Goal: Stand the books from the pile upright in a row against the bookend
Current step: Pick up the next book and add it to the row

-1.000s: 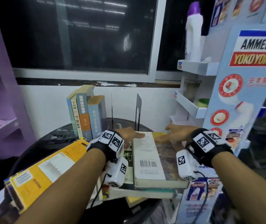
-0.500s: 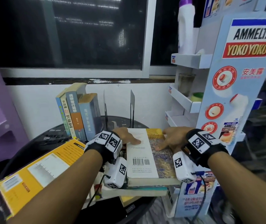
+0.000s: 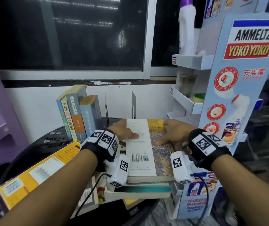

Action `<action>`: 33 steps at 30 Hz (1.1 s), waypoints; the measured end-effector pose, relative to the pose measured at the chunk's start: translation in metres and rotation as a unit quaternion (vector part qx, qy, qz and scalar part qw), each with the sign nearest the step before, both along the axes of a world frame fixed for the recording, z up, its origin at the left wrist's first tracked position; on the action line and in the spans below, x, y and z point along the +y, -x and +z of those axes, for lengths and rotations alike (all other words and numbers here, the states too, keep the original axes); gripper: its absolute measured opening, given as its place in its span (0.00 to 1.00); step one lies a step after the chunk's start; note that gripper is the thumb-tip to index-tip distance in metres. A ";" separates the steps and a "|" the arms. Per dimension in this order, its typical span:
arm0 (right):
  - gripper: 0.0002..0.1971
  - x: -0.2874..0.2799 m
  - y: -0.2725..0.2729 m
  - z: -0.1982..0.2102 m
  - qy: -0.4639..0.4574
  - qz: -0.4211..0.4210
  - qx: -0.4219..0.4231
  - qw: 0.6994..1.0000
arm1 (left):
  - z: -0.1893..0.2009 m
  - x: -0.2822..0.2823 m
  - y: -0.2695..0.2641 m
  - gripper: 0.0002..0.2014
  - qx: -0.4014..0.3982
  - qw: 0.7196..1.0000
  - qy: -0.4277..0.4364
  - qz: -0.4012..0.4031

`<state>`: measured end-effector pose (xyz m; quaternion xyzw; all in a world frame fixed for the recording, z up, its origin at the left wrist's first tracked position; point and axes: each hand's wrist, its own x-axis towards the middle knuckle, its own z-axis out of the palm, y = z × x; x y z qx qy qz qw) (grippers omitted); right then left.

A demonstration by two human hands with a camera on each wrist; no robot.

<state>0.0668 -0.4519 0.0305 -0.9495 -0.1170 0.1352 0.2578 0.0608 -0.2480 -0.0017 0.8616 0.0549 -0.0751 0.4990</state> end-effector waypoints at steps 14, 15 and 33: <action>0.49 0.035 0.000 0.017 -0.146 -0.083 -0.154 0.974 | 0.037 0.035 0.013 0.41 -0.242 0.964 0.089 0.067; 0.50 0.039 0.000 0.017 -0.151 -0.084 -0.166 0.971 | 0.038 0.038 0.015 0.41 -0.259 0.960 0.088 0.067; 0.23 0.062 0.027 0.067 -0.185 0.095 -0.116 0.971 | 0.028 0.080 0.033 0.47 -0.284 0.956 0.069 -0.010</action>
